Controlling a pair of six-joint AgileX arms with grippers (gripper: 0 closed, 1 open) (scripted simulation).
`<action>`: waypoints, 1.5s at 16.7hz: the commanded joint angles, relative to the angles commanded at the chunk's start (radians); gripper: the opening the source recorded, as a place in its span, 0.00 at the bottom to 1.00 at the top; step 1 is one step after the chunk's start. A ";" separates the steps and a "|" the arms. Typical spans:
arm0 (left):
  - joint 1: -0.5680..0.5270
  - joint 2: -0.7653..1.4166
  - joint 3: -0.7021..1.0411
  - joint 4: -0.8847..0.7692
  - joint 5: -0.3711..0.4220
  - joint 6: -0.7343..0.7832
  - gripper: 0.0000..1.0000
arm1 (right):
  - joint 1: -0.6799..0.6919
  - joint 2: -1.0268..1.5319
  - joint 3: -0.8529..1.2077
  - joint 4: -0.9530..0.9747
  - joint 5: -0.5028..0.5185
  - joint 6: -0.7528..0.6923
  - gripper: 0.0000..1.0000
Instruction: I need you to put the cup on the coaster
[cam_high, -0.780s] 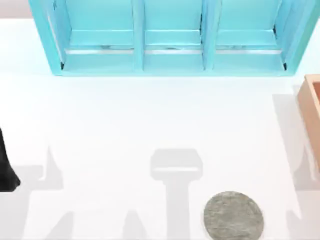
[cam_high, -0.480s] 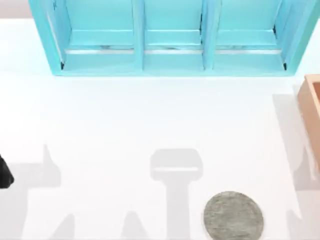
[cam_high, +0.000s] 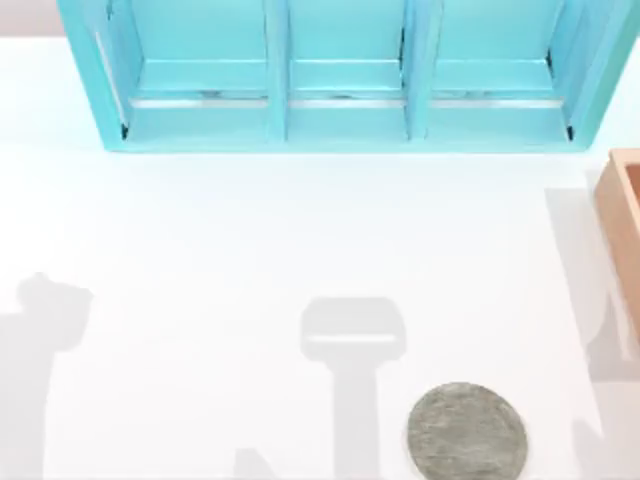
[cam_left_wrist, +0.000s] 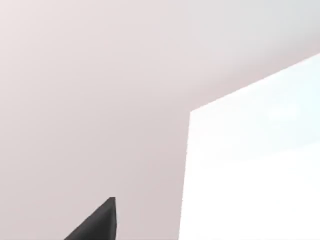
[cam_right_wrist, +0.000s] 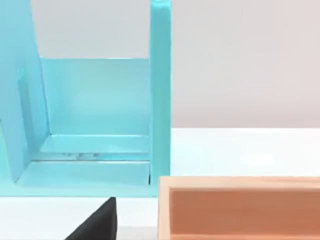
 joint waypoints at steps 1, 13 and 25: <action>0.020 0.056 0.065 -0.055 -0.004 0.088 1.00 | 0.000 0.000 0.000 0.000 0.000 0.000 1.00; 0.181 0.829 0.649 -0.673 0.020 1.062 1.00 | 0.000 0.000 0.000 0.000 0.000 0.000 1.00; 0.208 1.233 0.734 -0.896 0.063 1.383 1.00 | 0.000 0.000 0.000 0.000 0.000 0.000 1.00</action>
